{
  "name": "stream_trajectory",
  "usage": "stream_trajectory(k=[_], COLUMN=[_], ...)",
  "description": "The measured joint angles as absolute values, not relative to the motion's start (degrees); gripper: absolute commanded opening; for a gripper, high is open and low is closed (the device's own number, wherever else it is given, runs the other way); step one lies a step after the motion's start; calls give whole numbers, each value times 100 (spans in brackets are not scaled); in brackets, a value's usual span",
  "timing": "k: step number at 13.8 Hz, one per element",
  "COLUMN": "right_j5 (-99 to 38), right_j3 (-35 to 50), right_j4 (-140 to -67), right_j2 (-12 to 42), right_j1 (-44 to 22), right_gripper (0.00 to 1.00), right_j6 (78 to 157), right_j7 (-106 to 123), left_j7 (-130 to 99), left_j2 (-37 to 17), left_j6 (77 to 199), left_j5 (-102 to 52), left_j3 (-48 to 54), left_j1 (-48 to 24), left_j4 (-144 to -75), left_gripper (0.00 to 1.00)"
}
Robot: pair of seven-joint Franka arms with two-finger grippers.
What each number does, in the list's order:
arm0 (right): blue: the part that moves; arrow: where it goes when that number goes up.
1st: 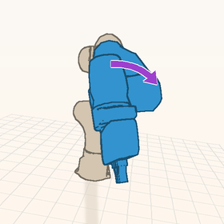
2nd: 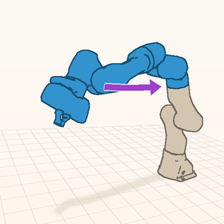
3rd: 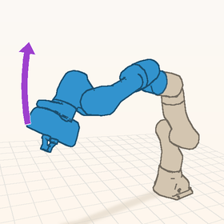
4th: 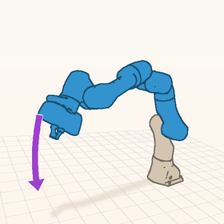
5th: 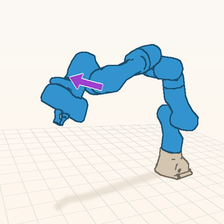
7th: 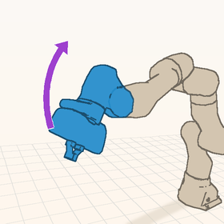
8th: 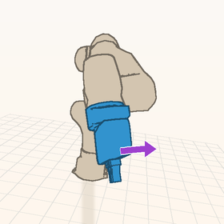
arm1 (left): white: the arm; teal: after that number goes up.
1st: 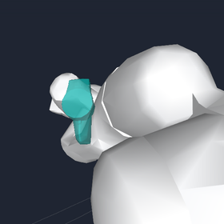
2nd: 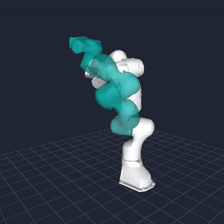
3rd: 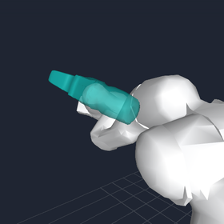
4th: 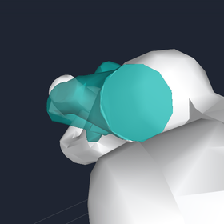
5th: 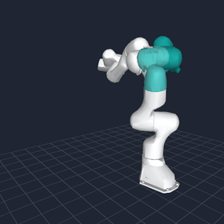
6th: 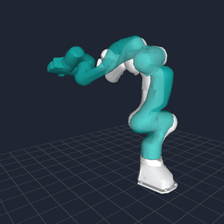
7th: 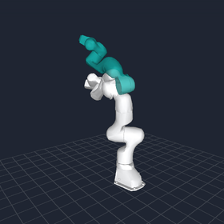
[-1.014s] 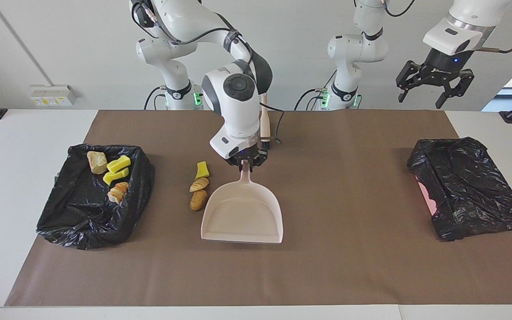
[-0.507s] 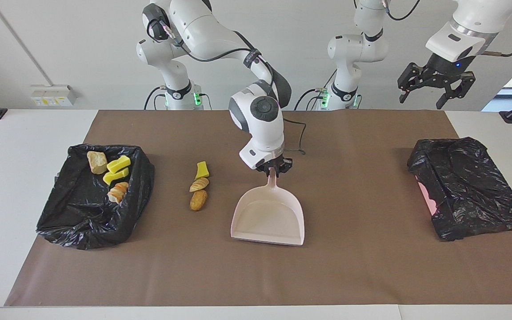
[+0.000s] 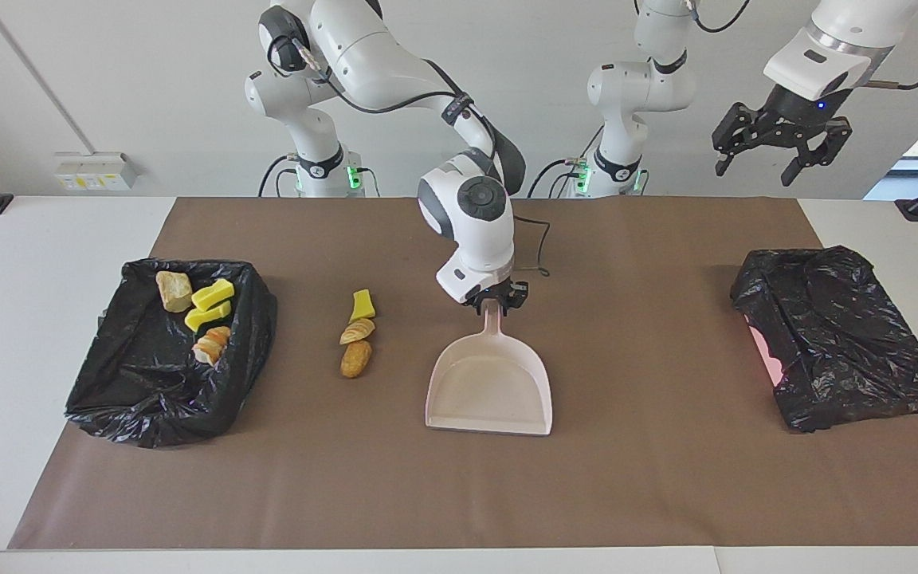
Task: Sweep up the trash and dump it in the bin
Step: 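Return the dustpan to the mat center with the right gripper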
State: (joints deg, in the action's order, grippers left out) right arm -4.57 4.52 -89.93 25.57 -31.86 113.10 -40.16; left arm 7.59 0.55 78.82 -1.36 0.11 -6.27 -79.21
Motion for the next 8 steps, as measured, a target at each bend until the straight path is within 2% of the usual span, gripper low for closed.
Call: stream_trajectory(k=[2,6,8], right_j5=[-457,-672,-1018], right_j3=[453,573,602], right_j4=[-9312,-10889,-11555], right_j2=[1957,375,-87], right_j1=[-3187,-3301,-3566], right_gripper=[100,100,100], right_j6=[10962,10706,10743], right_j7=[-4016,-4016,-4029], left_j7=[742,737,737], left_j2=[59,63,63], left_j6=[7882,7881,7881], left_j5=[-130,-129,-129], left_j3=[-2,-5,1], left_j1=[-614,-492,-490], left_j4=[-7921,-7921,-7921], left_gripper=[100,100,100])
